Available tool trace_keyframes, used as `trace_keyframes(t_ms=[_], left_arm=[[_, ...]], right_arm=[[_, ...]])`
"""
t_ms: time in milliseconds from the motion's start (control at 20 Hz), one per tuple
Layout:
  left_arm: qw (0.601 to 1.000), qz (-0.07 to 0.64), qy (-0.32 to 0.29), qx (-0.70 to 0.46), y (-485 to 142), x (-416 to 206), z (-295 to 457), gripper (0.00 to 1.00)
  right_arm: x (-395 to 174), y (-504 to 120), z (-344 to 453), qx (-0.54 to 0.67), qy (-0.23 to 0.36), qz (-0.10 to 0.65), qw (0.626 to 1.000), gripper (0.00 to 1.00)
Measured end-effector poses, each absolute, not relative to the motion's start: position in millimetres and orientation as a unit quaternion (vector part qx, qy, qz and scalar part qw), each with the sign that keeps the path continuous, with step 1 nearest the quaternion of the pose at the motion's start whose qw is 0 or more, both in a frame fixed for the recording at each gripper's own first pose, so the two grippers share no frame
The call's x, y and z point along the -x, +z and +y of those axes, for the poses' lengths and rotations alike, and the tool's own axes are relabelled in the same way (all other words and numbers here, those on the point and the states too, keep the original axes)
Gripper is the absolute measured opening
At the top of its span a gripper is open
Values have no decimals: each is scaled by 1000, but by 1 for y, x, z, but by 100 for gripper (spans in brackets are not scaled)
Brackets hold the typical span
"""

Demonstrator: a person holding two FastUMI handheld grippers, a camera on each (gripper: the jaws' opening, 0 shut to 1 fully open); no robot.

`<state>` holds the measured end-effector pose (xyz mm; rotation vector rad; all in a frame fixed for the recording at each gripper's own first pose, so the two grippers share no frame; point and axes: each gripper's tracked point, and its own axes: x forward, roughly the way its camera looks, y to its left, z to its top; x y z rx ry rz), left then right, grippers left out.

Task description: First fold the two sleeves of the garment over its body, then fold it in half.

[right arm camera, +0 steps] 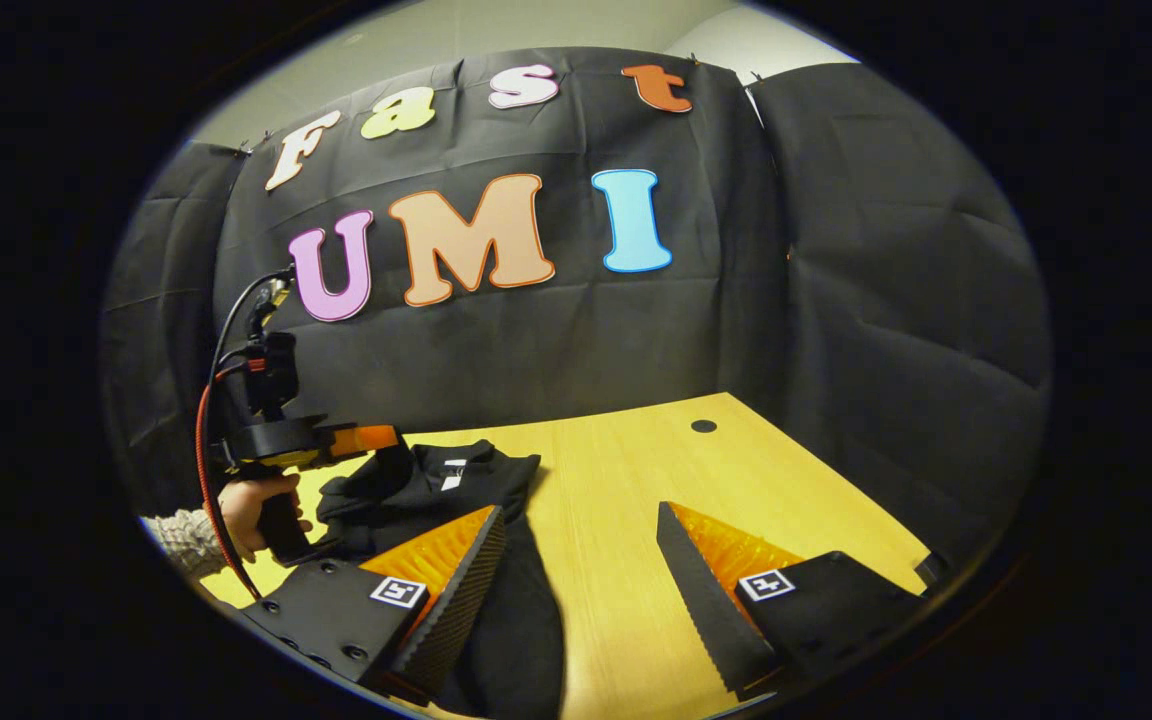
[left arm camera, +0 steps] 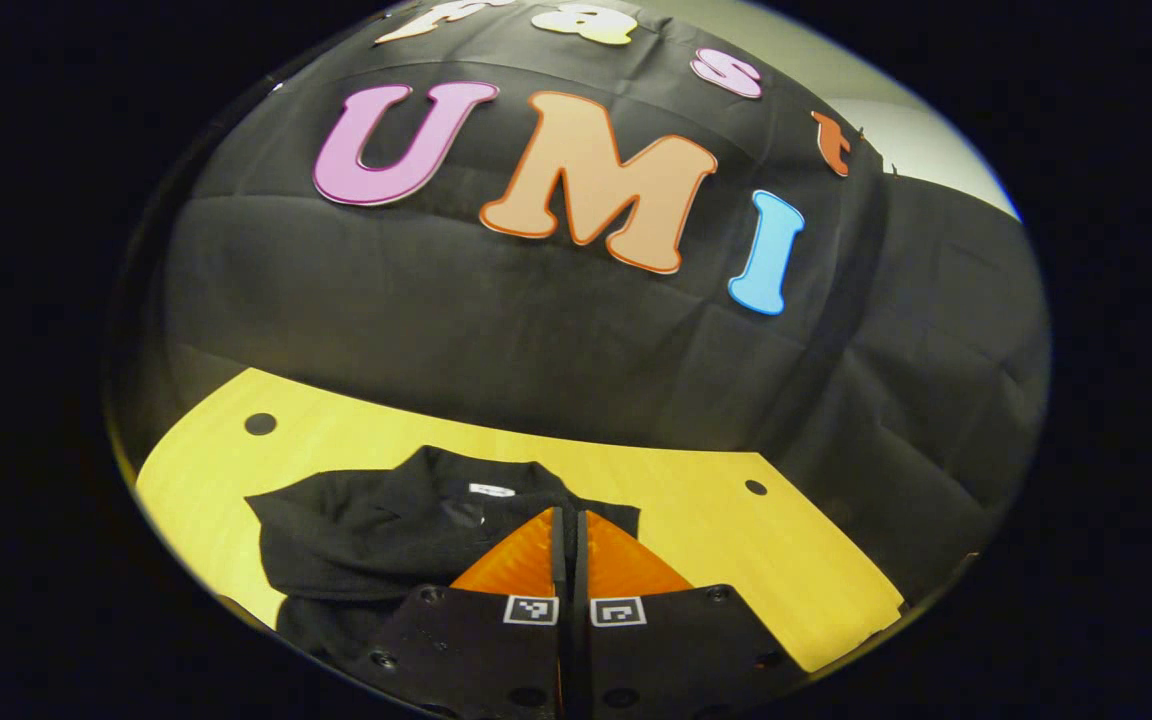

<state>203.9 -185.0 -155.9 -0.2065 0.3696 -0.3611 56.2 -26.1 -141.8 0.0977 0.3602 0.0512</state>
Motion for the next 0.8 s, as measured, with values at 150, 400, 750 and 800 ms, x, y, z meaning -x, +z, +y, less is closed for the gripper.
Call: trace_keyframes(t_ms=[150,400,750,800], left_arm=[[957,201,-187,96,-174,-206,-214,0],[952,215,-197,91,-186,-207,-243,0],[943,245,-214,74,-206,-201,-260,0],[941,247,-217,78,-206,-199,-262,5]], right_arm=[[-55,-150,-35,-55,27,189,980,97],[-49,-163,-44,-59,27,206,976,97],[-40,-173,-56,-57,31,222,973,97],[-38,-174,-55,-56,31,224,972,97]])
